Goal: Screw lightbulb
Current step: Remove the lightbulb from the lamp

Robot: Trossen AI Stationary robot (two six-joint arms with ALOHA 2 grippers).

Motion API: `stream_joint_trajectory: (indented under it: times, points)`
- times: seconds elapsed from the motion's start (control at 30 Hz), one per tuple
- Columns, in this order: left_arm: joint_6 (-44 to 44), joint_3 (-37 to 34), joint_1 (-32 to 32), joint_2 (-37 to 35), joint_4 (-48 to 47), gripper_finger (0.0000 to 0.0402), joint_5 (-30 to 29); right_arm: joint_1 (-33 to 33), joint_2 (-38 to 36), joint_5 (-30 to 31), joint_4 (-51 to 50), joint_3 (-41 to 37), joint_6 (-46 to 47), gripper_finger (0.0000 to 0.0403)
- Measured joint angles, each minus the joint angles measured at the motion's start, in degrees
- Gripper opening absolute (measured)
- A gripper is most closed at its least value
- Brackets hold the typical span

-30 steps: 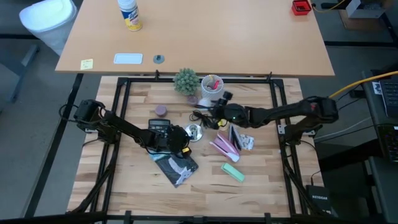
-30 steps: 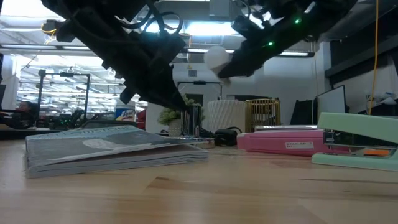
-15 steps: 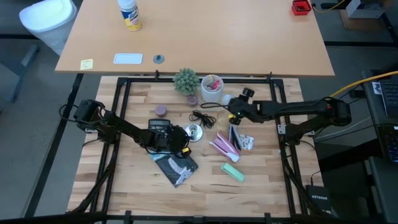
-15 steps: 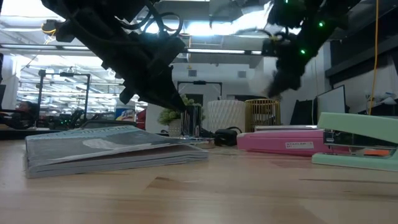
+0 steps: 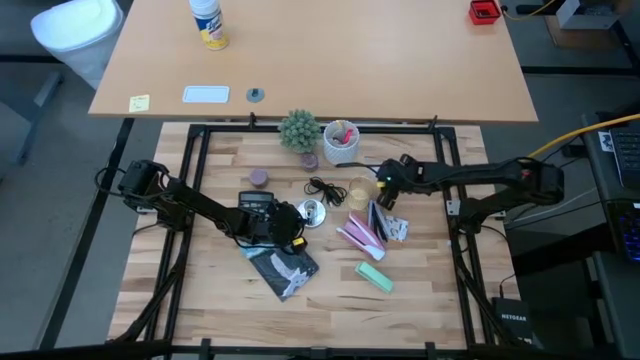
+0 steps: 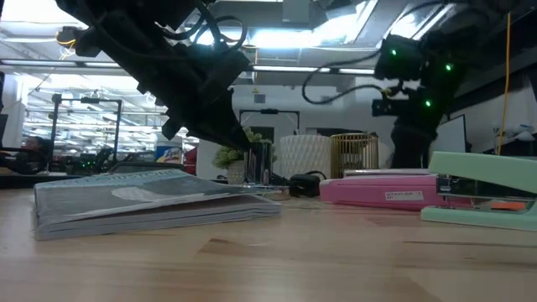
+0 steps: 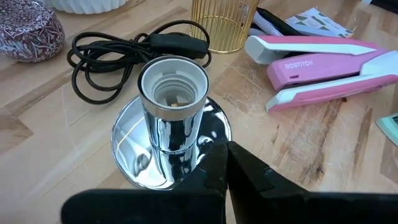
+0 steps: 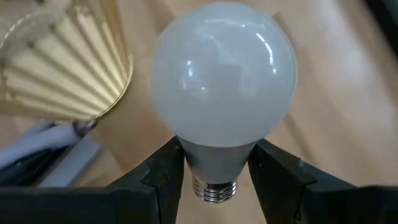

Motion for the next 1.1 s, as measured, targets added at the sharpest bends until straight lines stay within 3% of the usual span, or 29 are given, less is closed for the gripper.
stream_joint_trajectory:
  times: [0.13, 0.33, 0.77, 1.1]
  points:
    - [0.0, 0.0, 0.0, 0.0, 0.0, 0.0000, 0.0, -0.4, 0.0, -3.5, 4.2, -4.0, 1.6, 0.0170]
    - [-0.1, 0.0, 0.0, 0.0, 0.0, 0.0000, 0.0, -0.3, 0.0, -3.6, 7.3, -7.0, 3.2, 0.0170]
    - [-0.2, 0.0, 0.0, 0.0, 0.0, 0.0000, 0.0, -0.3, 0.0, -3.6, 8.1, -7.5, 3.3, 0.0172]
    - [-0.2, 0.0, 0.0, 0.0, 0.0, 0.0000, 0.0, -0.3, 0.0, -3.8, 12.3, -7.6, 4.4, 0.0261]
